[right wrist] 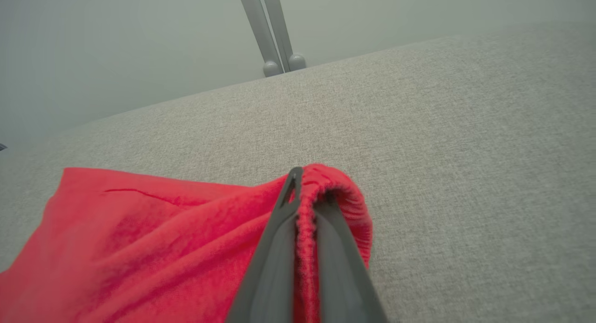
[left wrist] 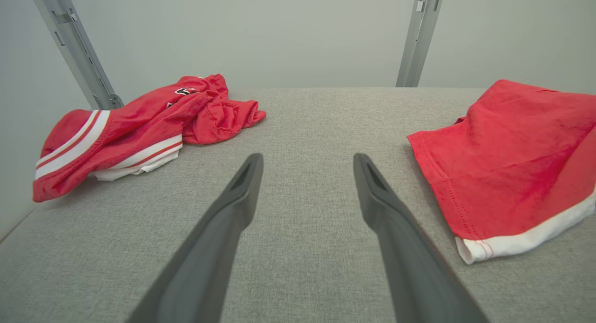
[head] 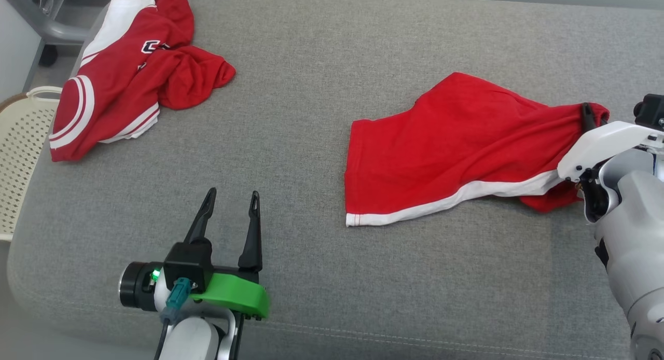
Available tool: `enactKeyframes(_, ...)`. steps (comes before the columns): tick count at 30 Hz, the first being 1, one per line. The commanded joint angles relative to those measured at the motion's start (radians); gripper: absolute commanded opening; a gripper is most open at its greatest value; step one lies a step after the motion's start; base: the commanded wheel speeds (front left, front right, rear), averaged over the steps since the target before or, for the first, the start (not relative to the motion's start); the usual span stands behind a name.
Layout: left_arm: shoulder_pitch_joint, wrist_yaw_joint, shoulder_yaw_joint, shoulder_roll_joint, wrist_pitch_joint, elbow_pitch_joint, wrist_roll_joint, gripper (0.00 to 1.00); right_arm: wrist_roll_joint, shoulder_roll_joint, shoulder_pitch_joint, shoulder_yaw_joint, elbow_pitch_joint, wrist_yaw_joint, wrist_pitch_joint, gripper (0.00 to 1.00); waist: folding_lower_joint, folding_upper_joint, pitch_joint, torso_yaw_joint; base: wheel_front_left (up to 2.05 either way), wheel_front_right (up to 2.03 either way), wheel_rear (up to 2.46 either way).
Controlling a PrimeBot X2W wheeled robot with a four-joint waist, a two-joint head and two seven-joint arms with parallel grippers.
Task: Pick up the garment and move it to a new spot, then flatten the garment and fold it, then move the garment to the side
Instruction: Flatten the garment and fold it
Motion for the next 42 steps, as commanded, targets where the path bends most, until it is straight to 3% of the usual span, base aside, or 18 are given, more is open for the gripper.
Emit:
enactKeyframes(1, 0.004, -0.006, 0.003, -0.001, 0.000, 0.003, 0.008, 1.00, -0.005, -0.002, -0.009, 0.010, 0.008, 0.000, -0.008, 0.96, 0.0000, 0.0000, -0.008, -0.010, 0.00, 0.00, 0.00)
enactKeyframes(2, 0.007, -0.010, 0.002, -0.002, 0.000, 0.004, 0.009, 1.00, -0.005, 0.003, -0.009, 0.021, 0.008, 0.000, -0.011, 1.00, 0.0000, 0.0000, -0.013, -0.016, 0.00, 0.00, 0.00)
enactKeyframes(9, 0.032, -0.039, 0.000, -0.002, 0.000, 0.012, -0.001, 1.00, 0.050, 0.011, 0.050, 0.122, -0.039, 0.000, -0.016, 1.00, 0.0000, 0.0000, -0.055, -0.075, 0.00, 0.00, 0.00)
enactKeyframes(24, 0.058, -0.067, -0.015, 0.008, 0.000, 0.044, -0.032, 1.00, 0.275, -0.078, 0.271, 0.338, -0.330, 0.000, 0.016, 1.00, 0.0000, 0.0000, -0.098, -0.193, 0.00, 0.00, 0.00)
enactKeyframes(33, 0.068, -0.062, -0.021, 0.011, 0.000, 0.030, -0.031, 1.00, 0.294, -0.121, 0.404, 0.316, -0.481, 0.000, -0.027, 1.00, 0.0000, 0.0000, -0.101, -0.208, 0.00, 0.00, 0.00)
enactKeyframes(42, 0.119, -0.062, -0.011, 0.003, 0.000, 0.001, -0.044, 1.00, 0.159, -0.054, 0.545, 0.245, -0.692, 0.000, -0.062, 1.00, 0.0000, 0.0000, -0.123, -0.233, 0.00, 0.00, 0.00)
